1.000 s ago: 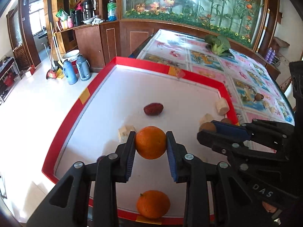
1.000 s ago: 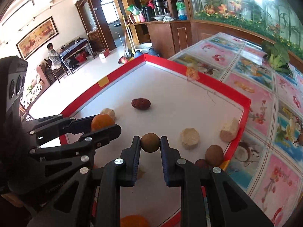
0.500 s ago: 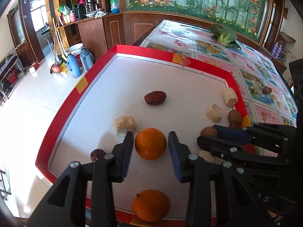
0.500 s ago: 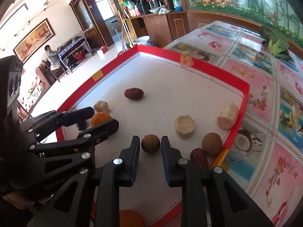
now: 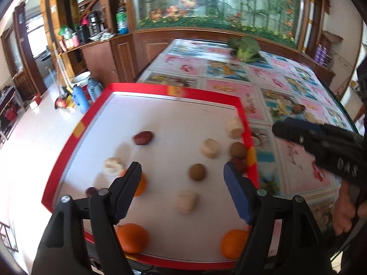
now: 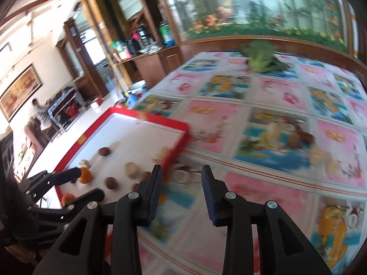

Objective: Organize fruits
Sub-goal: 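Grasp a beige cube with the right gripper while the left grasps another beige cube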

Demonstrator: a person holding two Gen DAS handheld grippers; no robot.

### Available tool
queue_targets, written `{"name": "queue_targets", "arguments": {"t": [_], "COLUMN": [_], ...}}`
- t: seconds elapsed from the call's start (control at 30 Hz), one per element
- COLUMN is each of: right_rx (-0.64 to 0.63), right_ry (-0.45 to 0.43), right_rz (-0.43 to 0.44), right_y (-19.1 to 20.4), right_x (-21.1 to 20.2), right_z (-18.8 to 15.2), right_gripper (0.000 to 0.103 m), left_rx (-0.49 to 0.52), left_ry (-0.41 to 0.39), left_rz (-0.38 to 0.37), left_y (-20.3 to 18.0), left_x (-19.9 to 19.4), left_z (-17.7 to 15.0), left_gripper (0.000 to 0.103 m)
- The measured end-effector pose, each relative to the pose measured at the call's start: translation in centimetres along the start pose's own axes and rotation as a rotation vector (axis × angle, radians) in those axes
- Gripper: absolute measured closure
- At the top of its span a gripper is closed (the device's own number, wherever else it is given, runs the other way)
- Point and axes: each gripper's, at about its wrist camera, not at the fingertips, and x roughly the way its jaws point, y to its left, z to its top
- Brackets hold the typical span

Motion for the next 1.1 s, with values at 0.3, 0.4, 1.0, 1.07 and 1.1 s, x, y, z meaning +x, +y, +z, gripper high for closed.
{"name": "queue_targets", "arguments": {"t": [0.3, 0.4, 1.0, 1.07, 1.1], "right_rx": [0.095, 0.093, 0.197, 0.256, 0.275], "right_ry": [0.019, 0.063, -0.028, -0.112, -0.146], "right_rz": [-0.226, -0.264, -0.212, -0.176, -0.173], "right_y": [-10.8, -12.8, -17.5, -18.7, -19.1], "right_x": [-3.1, -2.7, -2.5, -4.5, -5.3], "right_z": [-0.2, 0.2, 1.0, 1.4, 1.5], "right_gripper": [0.063, 0.063, 0.080, 0.080, 0.080], "left_rx": [0.159, 0.211, 0.306, 0.305, 0.306], "left_ry": [0.042, 0.065, 0.172, 0.172, 0.172], "left_rz": [-0.137, -0.167, -0.252, -0.255, -0.256], "left_y": [-8.6, -11.7, -21.0, -21.8, -22.3], "left_x": [1.0, 2.2, 7.4, 7.8, 8.1], "left_z": [1.8, 3.5, 7.3, 7.7, 8.0], "left_gripper": [0.028, 0.028, 0.028, 0.028, 0.028]}}
